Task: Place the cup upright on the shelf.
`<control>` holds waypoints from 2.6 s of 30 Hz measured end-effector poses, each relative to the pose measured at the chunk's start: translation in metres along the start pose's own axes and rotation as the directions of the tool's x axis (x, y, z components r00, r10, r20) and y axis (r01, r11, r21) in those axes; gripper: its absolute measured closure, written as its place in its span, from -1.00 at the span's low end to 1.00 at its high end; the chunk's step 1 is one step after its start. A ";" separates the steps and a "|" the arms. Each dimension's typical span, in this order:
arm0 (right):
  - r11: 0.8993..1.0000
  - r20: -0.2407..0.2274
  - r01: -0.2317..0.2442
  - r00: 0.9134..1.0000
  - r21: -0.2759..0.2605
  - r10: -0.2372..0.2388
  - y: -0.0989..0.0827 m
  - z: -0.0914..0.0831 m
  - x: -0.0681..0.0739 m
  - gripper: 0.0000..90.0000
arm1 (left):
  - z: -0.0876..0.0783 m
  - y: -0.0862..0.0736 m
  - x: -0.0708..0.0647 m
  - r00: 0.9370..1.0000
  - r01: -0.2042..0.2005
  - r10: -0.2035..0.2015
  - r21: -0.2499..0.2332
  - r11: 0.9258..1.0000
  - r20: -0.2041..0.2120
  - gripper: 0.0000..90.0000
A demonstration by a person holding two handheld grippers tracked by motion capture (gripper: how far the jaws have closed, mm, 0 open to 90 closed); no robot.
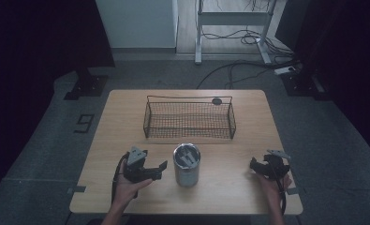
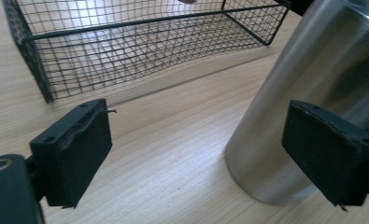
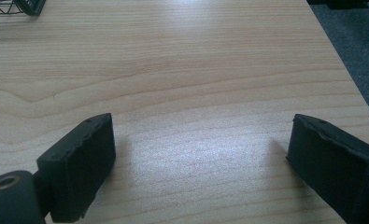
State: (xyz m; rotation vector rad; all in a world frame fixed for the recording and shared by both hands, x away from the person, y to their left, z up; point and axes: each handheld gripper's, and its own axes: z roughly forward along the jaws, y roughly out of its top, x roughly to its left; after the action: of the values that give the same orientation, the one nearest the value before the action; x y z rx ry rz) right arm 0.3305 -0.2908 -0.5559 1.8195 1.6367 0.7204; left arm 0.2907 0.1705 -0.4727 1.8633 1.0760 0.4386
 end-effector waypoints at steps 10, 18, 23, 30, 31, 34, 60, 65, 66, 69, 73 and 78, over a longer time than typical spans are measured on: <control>1.000 0.000 0.000 1.000 0.000 0.000 0.000 0.000 0.000 -0.83 | -0.003 0.003 -0.010 0.998 -0.002 0.002 -0.007 1.000 0.066 -0.94; 1.000 0.004 -0.004 1.000 -0.001 0.004 0.000 0.000 0.000 -0.83 | -0.002 0.003 -0.021 0.994 -0.034 0.035 -0.010 0.999 0.103 -0.96; 1.000 0.006 -0.008 1.000 -0.001 0.008 0.000 0.000 0.000 -0.83 | 0.000 0.002 -0.027 0.991 -0.048 0.048 -0.006 0.999 0.123 -1.00; 1.000 0.008 -0.011 1.000 -0.001 0.011 0.000 0.000 0.000 -0.83 | 0.004 -0.001 -0.037 0.987 -0.084 0.082 0.006 0.996 0.141 -1.00; 1.000 0.008 -0.010 1.000 -0.001 0.010 0.000 0.000 0.000 -0.83 | 0.006 -0.002 -0.039 0.985 -0.093 0.090 0.015 0.996 0.147 -1.00; 1.000 0.009 -0.010 1.000 -0.001 0.010 0.000 0.000 0.000 -0.82 | 0.010 -0.002 -0.042 0.984 -0.101 0.095 0.031 0.994 0.153 -1.00; 1.000 0.012 -0.014 1.000 -0.001 0.014 0.000 0.000 -0.001 -0.82 | 0.048 0.015 -0.071 0.978 -0.147 0.137 0.053 0.988 0.159 -1.00; 1.000 0.014 -0.015 1.000 -0.001 0.015 0.000 0.000 -0.001 -0.82 | 0.059 0.018 -0.075 0.980 -0.157 0.147 0.067 0.985 0.133 -1.00; 1.000 0.014 -0.015 1.000 -0.001 0.015 0.000 0.000 -0.001 -0.82 | 0.061 0.017 -0.076 0.980 -0.157 0.146 0.071 0.985 0.131 -1.00; 1.000 0.014 -0.015 1.000 -0.001 0.015 0.000 0.000 -0.001 -0.82 | 0.065 0.016 -0.075 0.981 -0.156 0.145 0.073 0.985 0.131 -1.00; 1.000 0.014 -0.015 1.000 -0.001 0.015 0.000 0.000 -0.001 -0.82 | 0.065 0.013 -0.075 0.981 -0.152 0.144 0.052 0.987 0.132 -0.99; 1.000 0.016 -0.018 1.000 0.000 0.018 0.000 0.000 -0.001 -0.82 | 0.063 0.012 -0.077 0.979 -0.171 0.166 0.032 0.985 0.118 -0.94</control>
State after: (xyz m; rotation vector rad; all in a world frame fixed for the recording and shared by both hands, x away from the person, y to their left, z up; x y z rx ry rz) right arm 0.3303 -0.2916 -0.5558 1.8376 1.6124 0.7114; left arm 0.2954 0.0717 -0.4856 2.0005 0.8601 0.4035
